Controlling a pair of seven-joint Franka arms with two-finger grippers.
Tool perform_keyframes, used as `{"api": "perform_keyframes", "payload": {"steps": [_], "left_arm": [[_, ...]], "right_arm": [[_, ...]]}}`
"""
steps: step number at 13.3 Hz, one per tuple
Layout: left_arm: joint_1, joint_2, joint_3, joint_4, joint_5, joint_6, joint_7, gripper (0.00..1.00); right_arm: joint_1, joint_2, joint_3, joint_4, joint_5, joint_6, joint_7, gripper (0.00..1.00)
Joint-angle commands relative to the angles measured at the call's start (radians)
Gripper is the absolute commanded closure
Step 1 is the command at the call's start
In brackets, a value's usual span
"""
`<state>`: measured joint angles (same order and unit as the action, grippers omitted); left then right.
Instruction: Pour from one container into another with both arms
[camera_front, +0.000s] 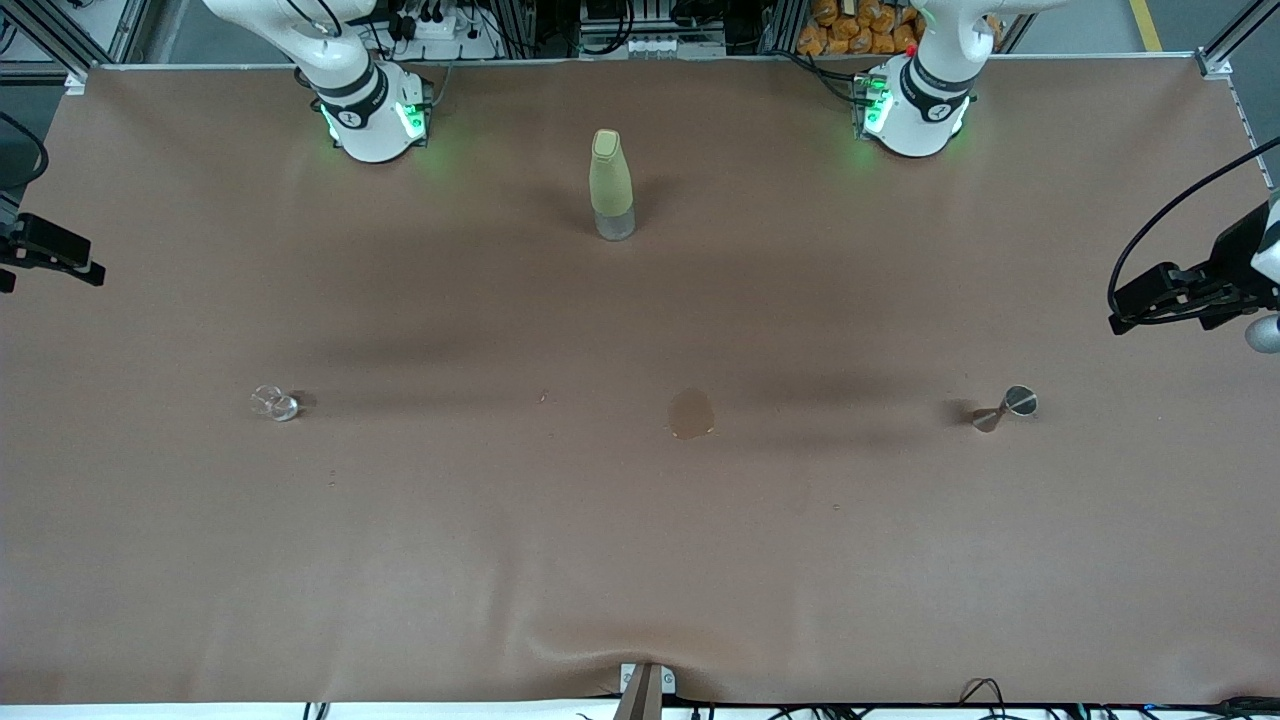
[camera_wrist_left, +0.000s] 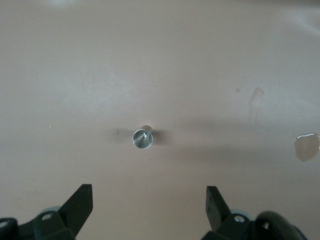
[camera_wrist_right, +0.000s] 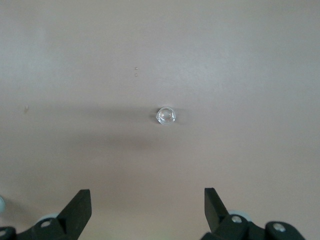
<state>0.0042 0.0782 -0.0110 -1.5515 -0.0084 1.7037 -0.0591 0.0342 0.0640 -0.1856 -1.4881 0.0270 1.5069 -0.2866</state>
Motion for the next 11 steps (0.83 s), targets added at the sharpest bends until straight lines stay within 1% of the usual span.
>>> {"api": "perform_keyframes", "payload": {"steps": [1, 3, 4, 7, 9, 10, 11], "left_arm": [[0.003, -0.012, -0.009, -0.002, 0.008, -0.022, 0.007, 0.00], [0.002, -0.009, -0.010, 0.001, 0.008, -0.022, 0.007, 0.00], [0.002, -0.009, -0.010, 0.002, 0.008, -0.022, 0.007, 0.00], [0.003, -0.009, -0.010, 0.004, 0.008, -0.019, 0.005, 0.00], [0.002, -0.008, -0.010, 0.002, 0.008, -0.021, 0.007, 0.00], [0.002, -0.006, -0.010, 0.004, 0.010, -0.021, 0.005, 0.00], [0.000, -0.003, -0.009, 0.007, 0.010, -0.021, 0.004, 0.00]], "right_arm": [[-0.025, 0.008, 0.003, -0.003, 0.024, -0.001, -0.092, 0.00], [-0.045, 0.008, 0.003, -0.029, 0.060, 0.006, -0.129, 0.00], [-0.060, 0.008, 0.003, -0.041, 0.089, 0.016, -0.193, 0.00], [-0.103, 0.008, 0.002, -0.058, 0.110, 0.036, -0.290, 0.00], [-0.126, 0.008, 0.003, -0.078, 0.123, 0.056, -0.420, 0.00], [-0.157, 0.008, 0.002, -0.092, 0.161, 0.068, -0.493, 0.00], [-0.201, 0.013, 0.002, -0.112, 0.221, 0.072, -0.597, 0.00]]}}
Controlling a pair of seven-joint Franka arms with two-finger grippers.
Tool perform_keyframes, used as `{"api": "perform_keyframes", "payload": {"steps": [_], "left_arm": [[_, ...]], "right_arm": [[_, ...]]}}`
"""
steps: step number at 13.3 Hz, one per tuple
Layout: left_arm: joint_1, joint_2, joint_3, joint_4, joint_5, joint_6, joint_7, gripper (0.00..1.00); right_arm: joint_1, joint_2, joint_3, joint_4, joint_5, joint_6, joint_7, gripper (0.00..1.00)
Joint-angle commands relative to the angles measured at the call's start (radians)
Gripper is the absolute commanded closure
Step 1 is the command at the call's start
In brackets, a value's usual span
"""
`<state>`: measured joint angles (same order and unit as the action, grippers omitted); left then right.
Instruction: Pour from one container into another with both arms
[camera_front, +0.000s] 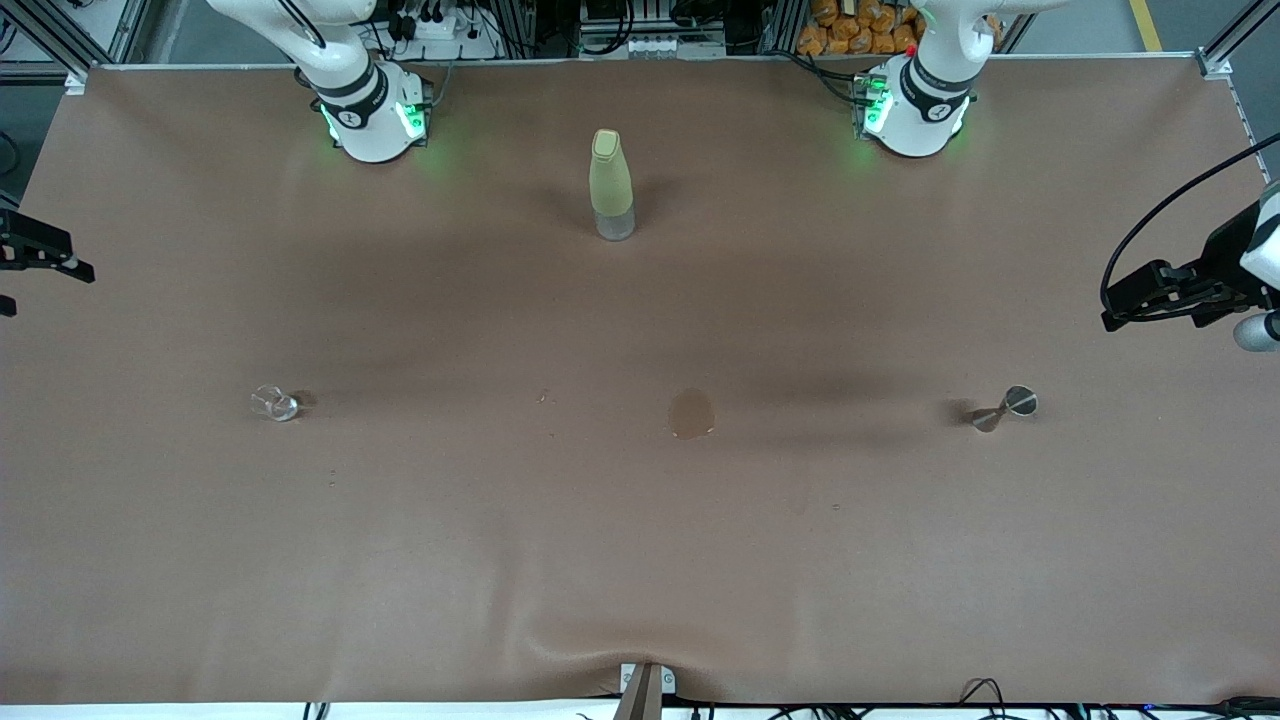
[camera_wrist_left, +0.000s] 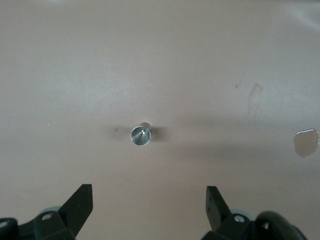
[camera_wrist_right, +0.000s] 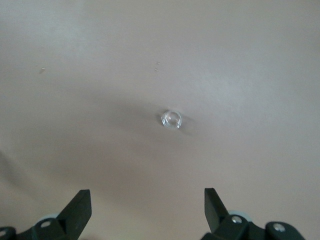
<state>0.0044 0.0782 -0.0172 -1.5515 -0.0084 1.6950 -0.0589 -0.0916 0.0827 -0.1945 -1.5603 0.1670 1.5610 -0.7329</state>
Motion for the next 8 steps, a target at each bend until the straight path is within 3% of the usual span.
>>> {"api": "perform_keyframes", "payload": {"steps": [1, 5, 8], "left_arm": [[0.002, -0.003, -0.003, 0.007, 0.011, -0.012, 0.004, 0.00], [0.000, -0.003, -0.003, 0.008, 0.012, -0.012, 0.004, 0.00], [0.003, -0.003, -0.003, 0.008, 0.010, -0.011, 0.005, 0.00]], "right_arm": [[-0.121, 0.012, 0.010, -0.052, 0.147, 0.020, -0.254, 0.00], [-0.238, 0.150, 0.010, -0.057, 0.374, -0.001, -0.685, 0.00], [-0.324, 0.329, 0.010, -0.067, 0.566, -0.059, -0.996, 0.00]]}}
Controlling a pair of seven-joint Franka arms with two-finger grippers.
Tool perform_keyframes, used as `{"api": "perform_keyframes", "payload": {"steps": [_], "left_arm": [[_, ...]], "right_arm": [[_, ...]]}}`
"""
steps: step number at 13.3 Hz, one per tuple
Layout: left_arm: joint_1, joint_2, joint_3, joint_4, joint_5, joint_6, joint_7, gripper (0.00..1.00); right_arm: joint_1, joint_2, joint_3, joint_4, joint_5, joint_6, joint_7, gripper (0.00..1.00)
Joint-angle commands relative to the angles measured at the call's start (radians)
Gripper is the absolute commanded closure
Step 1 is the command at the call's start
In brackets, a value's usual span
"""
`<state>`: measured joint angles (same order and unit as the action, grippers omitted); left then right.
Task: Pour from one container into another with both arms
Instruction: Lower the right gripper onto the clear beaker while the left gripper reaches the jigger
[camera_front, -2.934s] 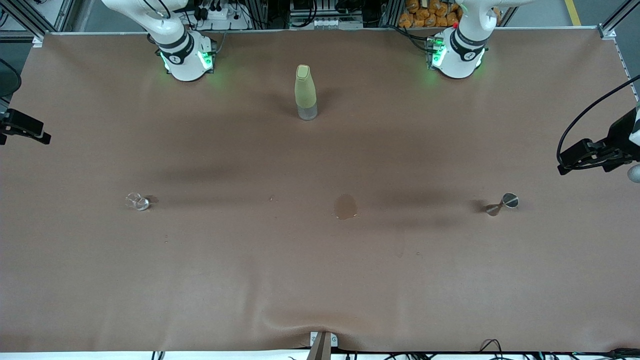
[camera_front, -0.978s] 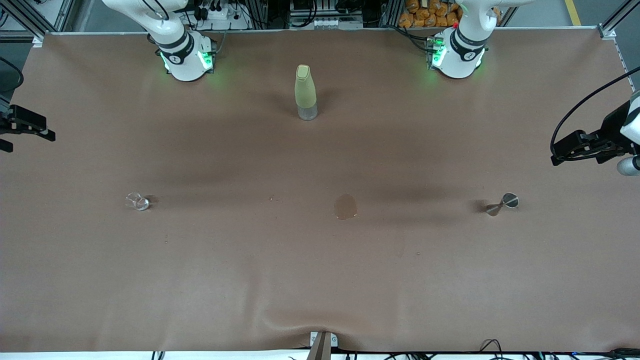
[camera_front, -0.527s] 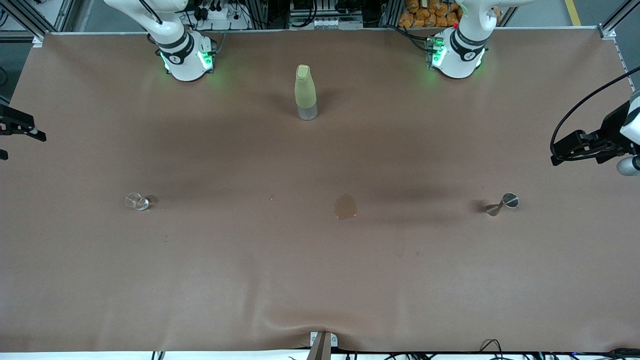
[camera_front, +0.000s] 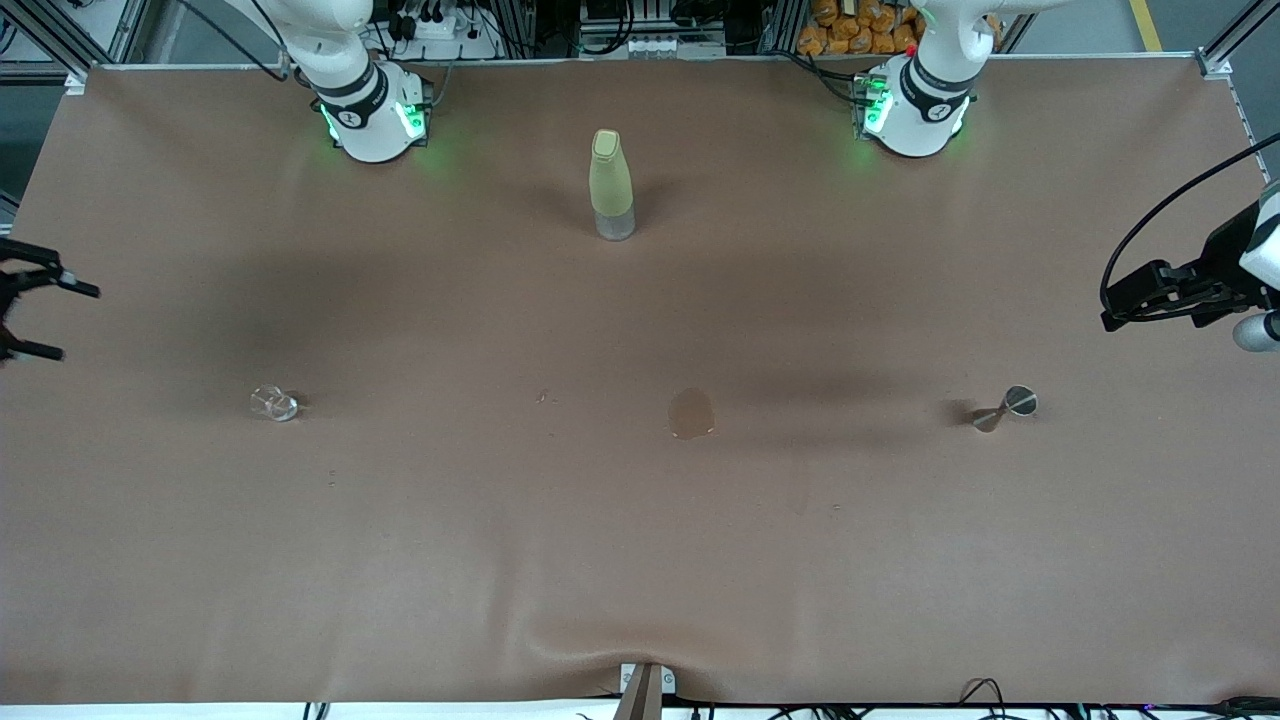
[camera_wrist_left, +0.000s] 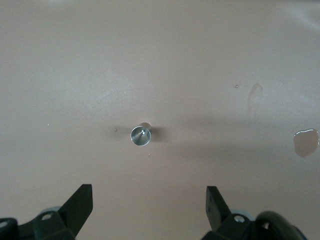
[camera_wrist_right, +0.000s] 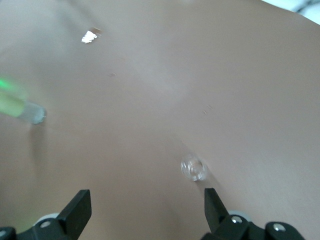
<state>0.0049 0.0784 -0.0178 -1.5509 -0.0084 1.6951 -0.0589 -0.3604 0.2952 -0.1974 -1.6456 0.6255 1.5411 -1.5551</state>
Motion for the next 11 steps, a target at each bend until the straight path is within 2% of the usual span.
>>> {"api": "perform_keyframes", "payload": {"steps": [1, 3, 5, 9, 11], "left_arm": [[0.006, -0.003, -0.004, 0.008, 0.010, -0.011, 0.007, 0.00], [0.012, -0.003, -0.002, 0.009, 0.005, -0.011, 0.092, 0.00], [0.021, -0.003, 0.013, 0.009, -0.059, -0.011, 0.229, 0.00], [0.177, 0.053, 0.029, 0.006, -0.270, -0.011, 0.645, 0.00], [0.242, 0.102, 0.030, 0.006, -0.335, -0.011, 0.860, 0.00]], "right_arm": [[-0.078, 0.168, 0.013, -0.008, 0.175, -0.041, -0.303, 0.00], [-0.113, 0.260, 0.015, -0.028, 0.227, -0.044, -0.477, 0.00], [-0.118, 0.349, 0.018, -0.020, 0.282, -0.044, -0.628, 0.00], [-0.118, 0.490, 0.023, 0.000, 0.445, -0.073, -0.891, 0.00], [-0.118, 0.527, 0.022, 0.015, 0.461, -0.073, -0.921, 0.00]]}}
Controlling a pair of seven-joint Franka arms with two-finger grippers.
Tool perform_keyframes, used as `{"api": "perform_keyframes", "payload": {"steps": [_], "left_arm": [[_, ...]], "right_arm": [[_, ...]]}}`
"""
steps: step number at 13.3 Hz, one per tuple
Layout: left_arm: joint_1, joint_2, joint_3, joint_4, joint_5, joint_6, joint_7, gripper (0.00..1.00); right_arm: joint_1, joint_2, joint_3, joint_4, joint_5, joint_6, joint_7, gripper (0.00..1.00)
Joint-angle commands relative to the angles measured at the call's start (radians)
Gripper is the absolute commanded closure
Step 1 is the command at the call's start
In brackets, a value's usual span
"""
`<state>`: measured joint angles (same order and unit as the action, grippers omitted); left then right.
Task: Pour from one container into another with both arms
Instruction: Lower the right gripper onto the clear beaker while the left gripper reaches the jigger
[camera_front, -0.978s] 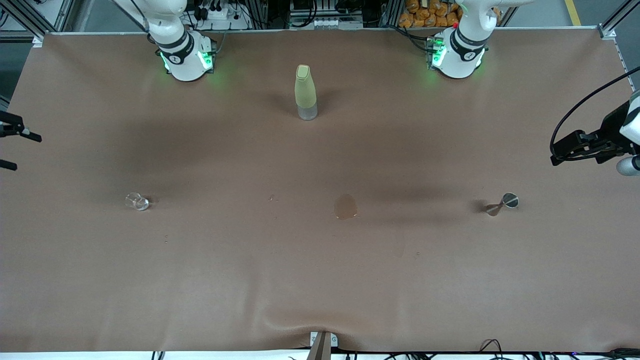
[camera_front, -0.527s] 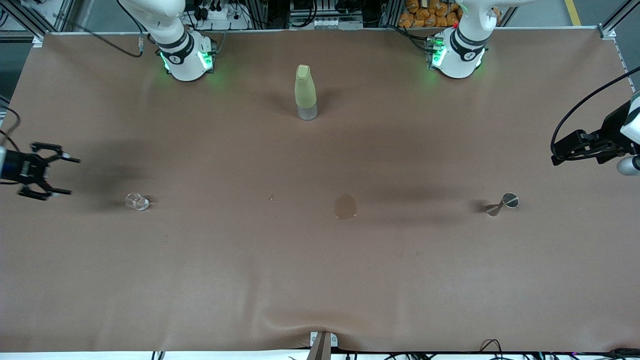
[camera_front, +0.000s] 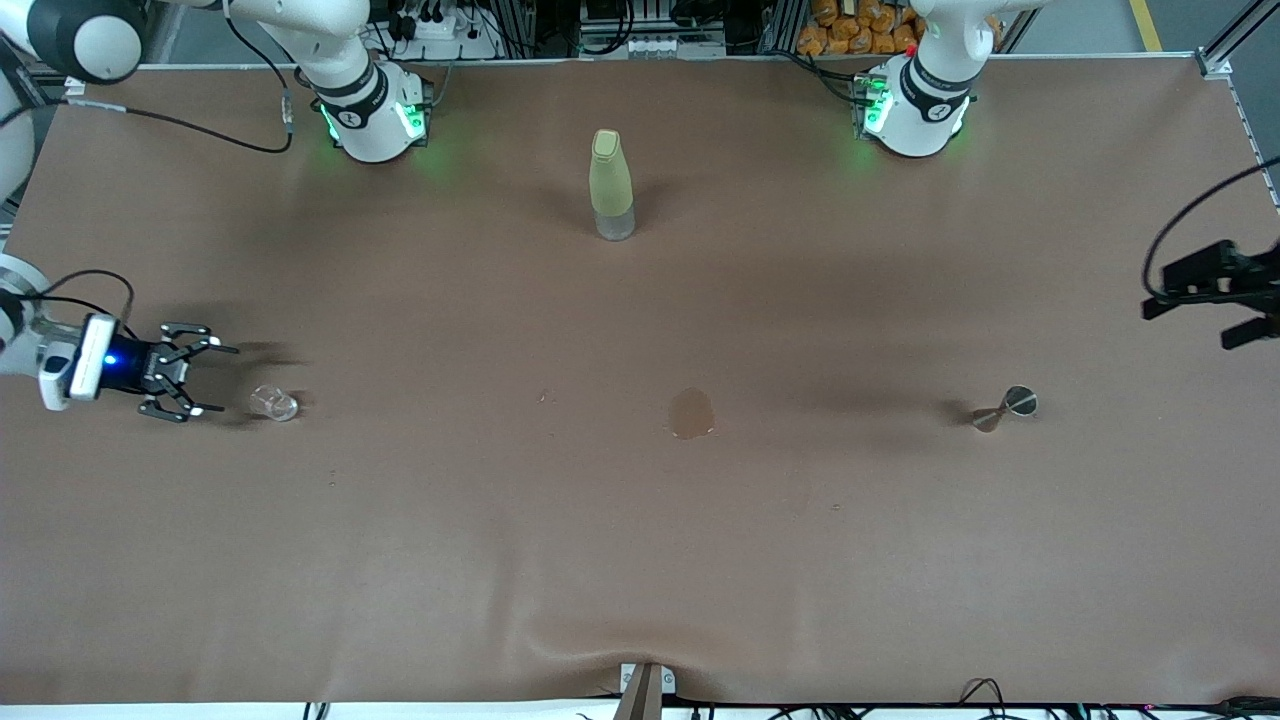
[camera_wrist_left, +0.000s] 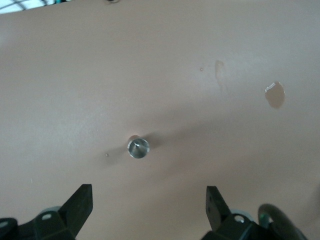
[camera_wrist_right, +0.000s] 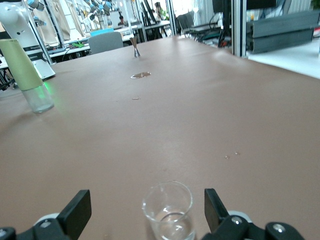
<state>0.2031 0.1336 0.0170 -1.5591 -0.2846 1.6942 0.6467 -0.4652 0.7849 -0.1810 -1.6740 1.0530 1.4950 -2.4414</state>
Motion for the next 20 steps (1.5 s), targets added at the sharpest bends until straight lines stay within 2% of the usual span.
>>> {"api": "perform_keyframes", "payload": {"steps": [1, 5, 7, 9, 13, 14, 15, 16, 17, 19, 20], "left_arm": [[0.073, 0.076, -0.005, 0.014, -0.091, -0.010, 0.253, 0.00], [0.142, 0.202, -0.005, 0.016, -0.214, -0.007, 0.581, 0.00], [0.157, 0.262, -0.005, 0.016, -0.275, -0.007, 0.675, 0.00], [0.186, 0.308, -0.006, 0.016, -0.344, -0.007, 0.846, 0.00], [0.234, 0.417, -0.008, 0.013, -0.462, -0.014, 1.146, 0.00], [0.237, 0.437, -0.008, 0.011, -0.487, -0.016, 1.247, 0.00], [0.240, 0.463, -0.008, 0.011, -0.507, -0.016, 1.315, 0.00], [0.243, 0.487, -0.009, 0.010, -0.533, -0.030, 1.352, 0.00], [0.246, 0.515, -0.009, 0.013, -0.556, -0.060, 1.390, 0.00], [0.256, 0.552, -0.011, 0.004, -0.605, -0.073, 1.496, 0.00], [0.256, 0.569, -0.011, 0.002, -0.613, -0.082, 1.540, 0.00]], "right_arm": [[-0.015, 0.054, 0.008, 0.046, 0.035, -0.027, -0.037, 0.00], [-0.012, 0.163, 0.008, 0.097, 0.128, -0.027, -0.117, 0.00], [-0.007, 0.171, 0.009, 0.097, 0.130, -0.029, -0.119, 0.00], [-0.013, 0.194, 0.037, 0.100, 0.131, -0.027, -0.120, 0.00], [-0.013, 0.205, 0.040, 0.111, 0.131, -0.030, -0.117, 0.00], [-0.015, 0.205, 0.040, 0.111, 0.131, -0.030, -0.119, 0.05], [-0.016, 0.205, 0.040, 0.111, 0.131, -0.029, -0.119, 0.14], [-0.017, 0.205, 0.040, 0.111, 0.131, -0.029, -0.119, 0.18], [-0.018, 0.205, 0.040, 0.111, 0.131, -0.029, -0.119, 0.26], [-0.018, 0.205, 0.038, 0.109, 0.131, -0.030, -0.120, 0.63], [-0.017, 0.209, 0.040, 0.109, 0.131, -0.030, -0.119, 0.69]]}}
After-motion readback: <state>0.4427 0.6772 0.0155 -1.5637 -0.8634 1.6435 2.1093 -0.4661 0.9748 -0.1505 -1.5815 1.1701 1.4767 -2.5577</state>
